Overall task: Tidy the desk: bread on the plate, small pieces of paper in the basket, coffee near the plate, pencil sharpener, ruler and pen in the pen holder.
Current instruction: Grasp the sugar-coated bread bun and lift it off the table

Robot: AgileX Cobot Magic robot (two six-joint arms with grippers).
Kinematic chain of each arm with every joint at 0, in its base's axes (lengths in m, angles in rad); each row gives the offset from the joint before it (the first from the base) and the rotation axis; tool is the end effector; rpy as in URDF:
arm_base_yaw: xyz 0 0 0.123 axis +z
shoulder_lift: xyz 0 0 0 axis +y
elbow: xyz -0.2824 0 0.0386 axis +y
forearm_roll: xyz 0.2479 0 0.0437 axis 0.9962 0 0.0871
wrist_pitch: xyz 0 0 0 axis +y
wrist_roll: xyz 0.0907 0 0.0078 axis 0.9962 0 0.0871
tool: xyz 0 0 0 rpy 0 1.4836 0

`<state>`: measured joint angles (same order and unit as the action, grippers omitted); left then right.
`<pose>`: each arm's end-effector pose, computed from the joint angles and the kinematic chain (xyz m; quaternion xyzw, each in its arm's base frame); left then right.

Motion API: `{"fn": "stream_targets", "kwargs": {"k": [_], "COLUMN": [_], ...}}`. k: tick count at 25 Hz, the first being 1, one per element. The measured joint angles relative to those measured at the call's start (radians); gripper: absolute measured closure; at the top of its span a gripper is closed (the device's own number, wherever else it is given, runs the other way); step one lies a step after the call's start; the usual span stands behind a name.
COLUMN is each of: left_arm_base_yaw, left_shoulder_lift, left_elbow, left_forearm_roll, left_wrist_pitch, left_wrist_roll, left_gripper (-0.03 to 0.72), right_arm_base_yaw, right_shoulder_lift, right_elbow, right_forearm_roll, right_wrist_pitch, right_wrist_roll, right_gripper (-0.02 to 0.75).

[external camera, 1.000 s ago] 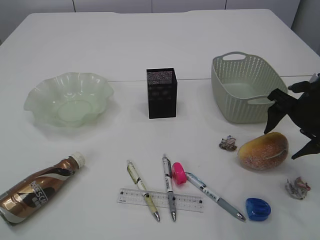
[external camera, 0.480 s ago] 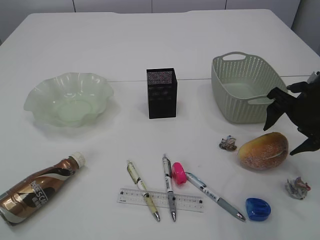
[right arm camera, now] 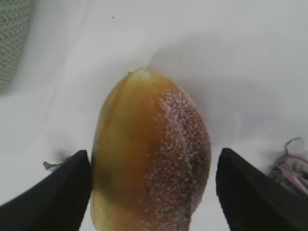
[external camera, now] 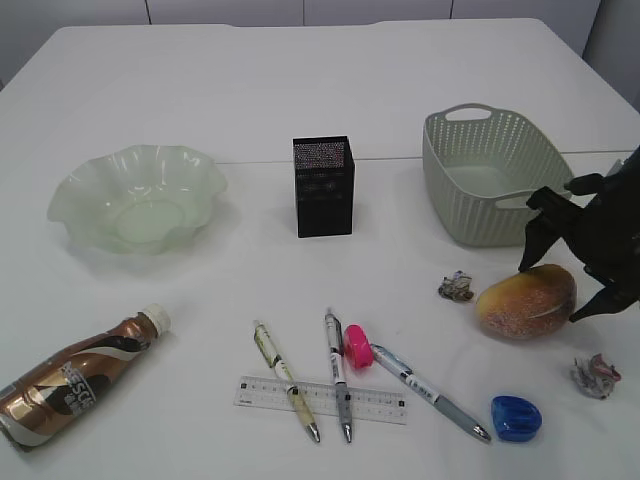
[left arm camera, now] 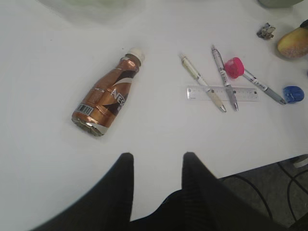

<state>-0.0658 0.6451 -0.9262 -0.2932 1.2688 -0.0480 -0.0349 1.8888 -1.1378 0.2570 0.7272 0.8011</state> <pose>0.0769 -0.0303 0.3664 0.0132 0.9342 -0.1643 0.3166 0.3537 0.0031 0.1539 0.4811 0.8671 0.1200 0.0477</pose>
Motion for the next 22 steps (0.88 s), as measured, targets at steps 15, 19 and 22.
{"fn": "stream_targets", "kwargs": {"k": [15, 19, 22], "left_arm_base_yaw": [0.000, 0.000, 0.000], "left_shoulder_lift": [0.000, 0.000, 0.000], "left_elbow": [0.000, 0.000, 0.000], "left_forearm_roll": [-0.003, -0.003, -0.004], "left_wrist_pitch": [0.000, 0.000, 0.000], "left_wrist_roll": [0.000, 0.000, 0.000], "left_gripper": [0.438, 0.438, 0.438], "right_arm_base_yaw": [0.000, 0.000, 0.000], "right_shoulder_lift": [0.043, 0.050, 0.061], "right_elbow": [-0.010, -0.013, -0.016], "right_forearm_roll": [0.018, 0.018, 0.018], "right_wrist_pitch": [-0.038, -0.044, -0.042], "right_wrist_roll": [0.000, 0.000, -0.002], "right_gripper": [0.176, 0.225, 0.307]}}
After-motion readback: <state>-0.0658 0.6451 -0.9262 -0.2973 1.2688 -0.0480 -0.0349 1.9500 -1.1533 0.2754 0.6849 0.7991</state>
